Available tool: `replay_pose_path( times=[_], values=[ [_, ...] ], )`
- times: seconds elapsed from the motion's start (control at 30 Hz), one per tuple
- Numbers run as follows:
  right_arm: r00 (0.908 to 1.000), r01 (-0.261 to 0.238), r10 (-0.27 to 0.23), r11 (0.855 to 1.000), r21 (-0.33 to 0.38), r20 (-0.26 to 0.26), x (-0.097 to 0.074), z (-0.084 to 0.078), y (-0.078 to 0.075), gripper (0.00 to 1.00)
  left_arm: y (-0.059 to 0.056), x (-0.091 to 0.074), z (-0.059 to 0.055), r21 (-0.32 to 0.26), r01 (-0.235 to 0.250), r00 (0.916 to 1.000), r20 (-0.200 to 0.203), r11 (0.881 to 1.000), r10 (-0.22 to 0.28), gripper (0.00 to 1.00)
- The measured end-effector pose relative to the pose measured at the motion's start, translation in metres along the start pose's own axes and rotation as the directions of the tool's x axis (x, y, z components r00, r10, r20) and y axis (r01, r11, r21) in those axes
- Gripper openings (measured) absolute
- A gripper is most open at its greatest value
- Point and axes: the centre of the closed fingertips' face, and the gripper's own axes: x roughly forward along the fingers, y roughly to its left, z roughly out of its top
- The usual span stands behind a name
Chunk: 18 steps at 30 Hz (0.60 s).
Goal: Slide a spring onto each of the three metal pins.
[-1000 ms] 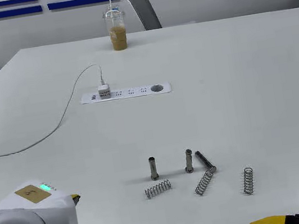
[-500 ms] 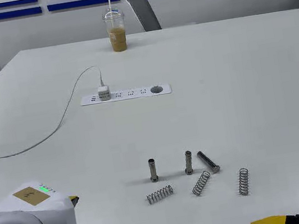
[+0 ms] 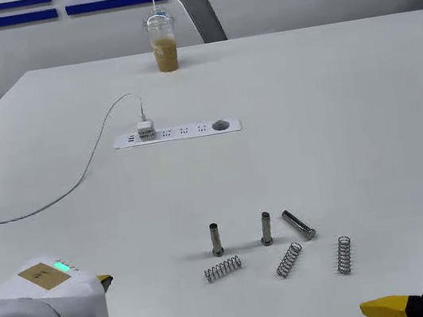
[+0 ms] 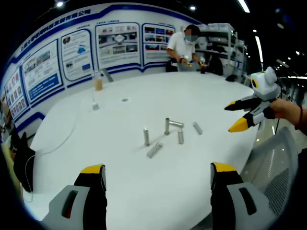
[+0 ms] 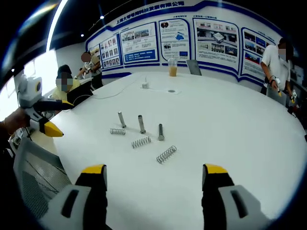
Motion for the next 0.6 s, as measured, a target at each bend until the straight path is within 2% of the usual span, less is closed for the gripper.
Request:
replay_pose_path(
  times=[0.6],
  values=[
    [0.9992,0.001,-0.001,1.0,0.006,0.04,0.019,0.019,-0.005,0.73,-0.003,0.003,0.001,0.0,0.01,0.9999,0.009,1.0,-0.01,0.91]
  ],
)
